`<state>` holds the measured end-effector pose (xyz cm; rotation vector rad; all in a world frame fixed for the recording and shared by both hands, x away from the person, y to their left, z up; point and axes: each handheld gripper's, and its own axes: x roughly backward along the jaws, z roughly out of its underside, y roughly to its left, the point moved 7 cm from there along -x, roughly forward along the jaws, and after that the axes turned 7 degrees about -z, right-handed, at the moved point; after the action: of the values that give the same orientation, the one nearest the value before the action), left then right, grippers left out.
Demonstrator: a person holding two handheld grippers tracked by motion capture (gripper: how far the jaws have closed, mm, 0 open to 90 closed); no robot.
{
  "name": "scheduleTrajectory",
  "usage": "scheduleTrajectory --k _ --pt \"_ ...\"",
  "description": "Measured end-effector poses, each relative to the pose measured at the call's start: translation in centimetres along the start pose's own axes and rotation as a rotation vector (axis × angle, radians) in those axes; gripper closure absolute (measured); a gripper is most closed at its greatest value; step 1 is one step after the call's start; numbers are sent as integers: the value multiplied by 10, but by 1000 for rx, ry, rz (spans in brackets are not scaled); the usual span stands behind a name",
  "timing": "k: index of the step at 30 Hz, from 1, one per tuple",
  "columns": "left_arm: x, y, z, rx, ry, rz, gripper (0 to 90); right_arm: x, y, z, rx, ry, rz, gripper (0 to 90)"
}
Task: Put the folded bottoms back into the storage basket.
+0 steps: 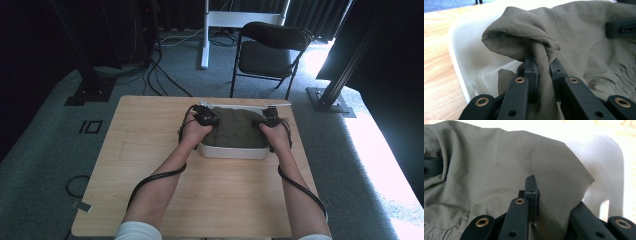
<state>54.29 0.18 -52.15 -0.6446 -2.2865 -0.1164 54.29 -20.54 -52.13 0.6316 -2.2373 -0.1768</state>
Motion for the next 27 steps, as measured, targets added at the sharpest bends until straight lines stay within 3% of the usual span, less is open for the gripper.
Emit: scheduleTrajectory --k 3,7,11,15,19,22,26,27 --pt "-6 1 3 8 22 -11 817 -2 0 0 9 14 20 803" --pt "-10 -1 5 -43 62 -44 807 -6 -1 0 10 55 51 794" --pt "-11 -2 6 -32 83 -49 744 -10 -4 3 0 99 78 741" --pt "-11 -3 5 -16 88 -57 691 -8 -7 2 -3 78 92 656" --pt "-10 -5 5 -28 82 -59 633 -7 -4 0 18 59 96 544" --pt "-7 -5 3 -38 52 -56 596 -6 -2 -3 41 35 92 465" --pt "-2 -6 -4 -75 -19 -36 434 -3 4 -8 67 -2 64 329" --pt "0 -6 -3 -87 -8 -38 410 -3 6 -8 71 -5 51 309"
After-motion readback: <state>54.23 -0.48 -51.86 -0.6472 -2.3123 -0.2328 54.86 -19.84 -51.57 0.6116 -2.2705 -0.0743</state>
